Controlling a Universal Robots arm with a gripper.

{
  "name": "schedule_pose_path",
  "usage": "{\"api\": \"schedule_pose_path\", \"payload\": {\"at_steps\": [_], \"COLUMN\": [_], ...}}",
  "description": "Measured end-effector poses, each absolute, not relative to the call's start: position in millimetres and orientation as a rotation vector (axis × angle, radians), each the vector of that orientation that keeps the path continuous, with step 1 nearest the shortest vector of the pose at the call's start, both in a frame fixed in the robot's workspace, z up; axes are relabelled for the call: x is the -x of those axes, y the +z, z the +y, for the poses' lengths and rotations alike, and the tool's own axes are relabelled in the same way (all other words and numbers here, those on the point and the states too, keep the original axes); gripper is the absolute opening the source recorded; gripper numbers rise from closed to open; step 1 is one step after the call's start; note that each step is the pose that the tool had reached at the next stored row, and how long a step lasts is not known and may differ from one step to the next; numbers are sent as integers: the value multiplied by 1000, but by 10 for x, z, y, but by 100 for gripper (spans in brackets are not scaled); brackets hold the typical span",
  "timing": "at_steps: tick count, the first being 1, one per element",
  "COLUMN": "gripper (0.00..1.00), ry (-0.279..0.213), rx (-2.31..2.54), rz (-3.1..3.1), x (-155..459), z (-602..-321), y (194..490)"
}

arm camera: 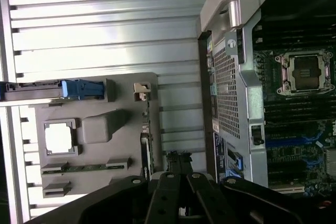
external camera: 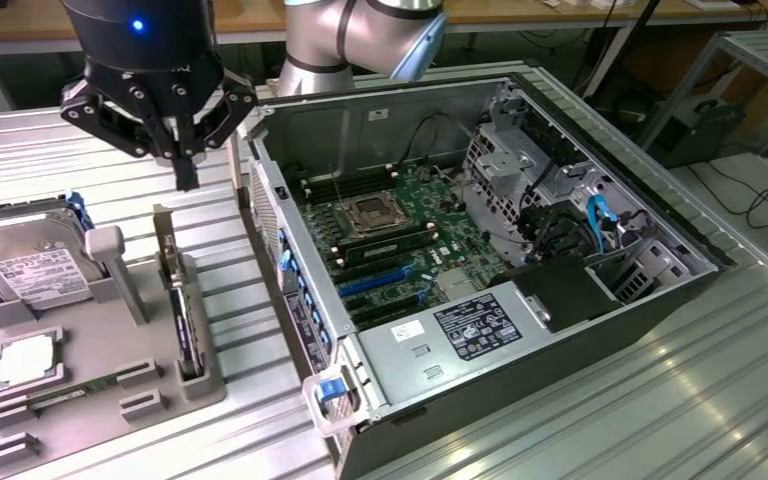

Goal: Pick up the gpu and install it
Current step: 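Reach for the gpu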

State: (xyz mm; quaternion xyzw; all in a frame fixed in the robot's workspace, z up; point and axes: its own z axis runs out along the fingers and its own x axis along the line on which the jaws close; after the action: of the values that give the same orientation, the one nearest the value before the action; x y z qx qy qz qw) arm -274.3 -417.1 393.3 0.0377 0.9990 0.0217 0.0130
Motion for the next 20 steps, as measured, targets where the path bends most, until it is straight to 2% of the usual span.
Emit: {"api": "schedule_pose_path", "payload": {"at_steps": [20], "gripper": [11], "ry": [68], "rx": [-117], "rz": [3113], "x": [3162], "z": [-4191], "y": [3933]}}
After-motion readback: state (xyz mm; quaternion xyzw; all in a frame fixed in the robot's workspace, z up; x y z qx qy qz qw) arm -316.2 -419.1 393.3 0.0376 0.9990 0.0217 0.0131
